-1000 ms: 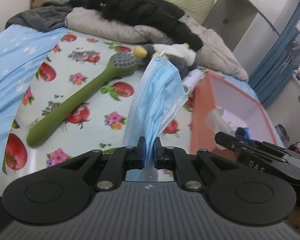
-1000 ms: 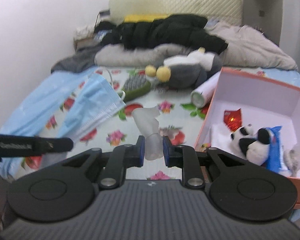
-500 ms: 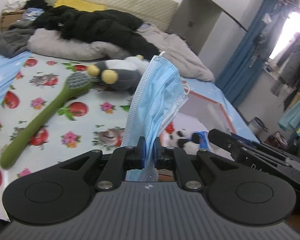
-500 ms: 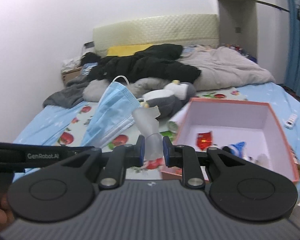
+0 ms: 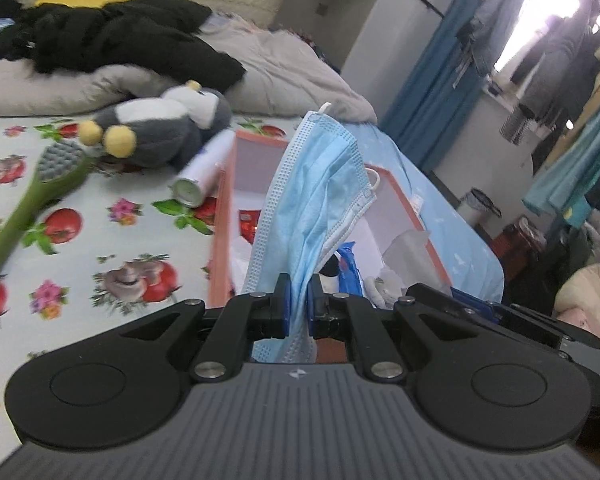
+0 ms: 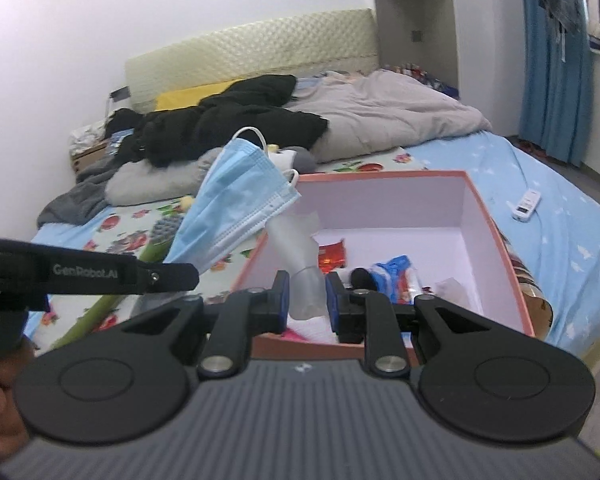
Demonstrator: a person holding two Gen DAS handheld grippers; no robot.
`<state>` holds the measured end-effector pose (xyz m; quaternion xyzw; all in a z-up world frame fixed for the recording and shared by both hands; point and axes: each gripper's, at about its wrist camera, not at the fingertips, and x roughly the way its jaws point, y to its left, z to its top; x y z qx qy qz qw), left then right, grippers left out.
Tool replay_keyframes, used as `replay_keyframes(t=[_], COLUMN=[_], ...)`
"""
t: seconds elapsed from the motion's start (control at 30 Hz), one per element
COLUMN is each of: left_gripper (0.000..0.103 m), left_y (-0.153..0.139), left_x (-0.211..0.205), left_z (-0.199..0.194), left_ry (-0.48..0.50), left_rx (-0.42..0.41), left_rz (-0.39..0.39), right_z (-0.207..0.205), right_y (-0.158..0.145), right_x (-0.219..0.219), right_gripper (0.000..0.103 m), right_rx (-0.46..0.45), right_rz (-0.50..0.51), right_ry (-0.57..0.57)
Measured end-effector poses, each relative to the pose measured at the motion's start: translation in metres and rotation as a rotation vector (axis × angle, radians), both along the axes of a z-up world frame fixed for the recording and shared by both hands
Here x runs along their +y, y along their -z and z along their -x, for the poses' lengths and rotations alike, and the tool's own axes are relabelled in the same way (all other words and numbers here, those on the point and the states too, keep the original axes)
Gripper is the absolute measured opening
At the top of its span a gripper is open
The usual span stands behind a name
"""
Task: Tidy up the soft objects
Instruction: 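Carry the face mask with the left tool while the right tool carries the clear item over the box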
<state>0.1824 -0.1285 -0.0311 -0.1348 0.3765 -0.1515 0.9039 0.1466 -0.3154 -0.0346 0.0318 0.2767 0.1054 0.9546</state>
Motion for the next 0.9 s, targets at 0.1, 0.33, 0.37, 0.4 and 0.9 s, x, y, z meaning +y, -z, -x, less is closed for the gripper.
replay_keyframes(t=[0.1,0.33,0.37,0.4,0.9], left_gripper=[0.01,0.01,0.01,0.01,0.021], left_y=[0.009,0.024,0.028,0.031,0.085], left_x=[-0.009,-0.013,-0.014,-0.016,-0.049], left_z=[-0.026,-0.084,-0.093,-0.099,-0.167], left_ry=[0.015,0.019,0.024,0.031,0.102], left_rx=[0.018,0.065,0.075,0.085,0.196], left_rz=[-0.009,-0.036,-0.041,-0.045,-0.112], right_z=[-0.015,-0.057,-0.065,-0.07,-0.135], right_y=[0.008,0.026,0.029,0.032,0.078], right_x=[-0.01,-0.026,-0.028,-0.029,-0.053], right_gripper=[0.023,0.024,0.024,0.024,0.034], right_rx=[0.008,0.07,0.076,0.081,0.206], right_rz=[-0.004,-0.008,-0.005,0.001,-0.033], right_ry=[0.037,0.073,0.079,0.081,0.124])
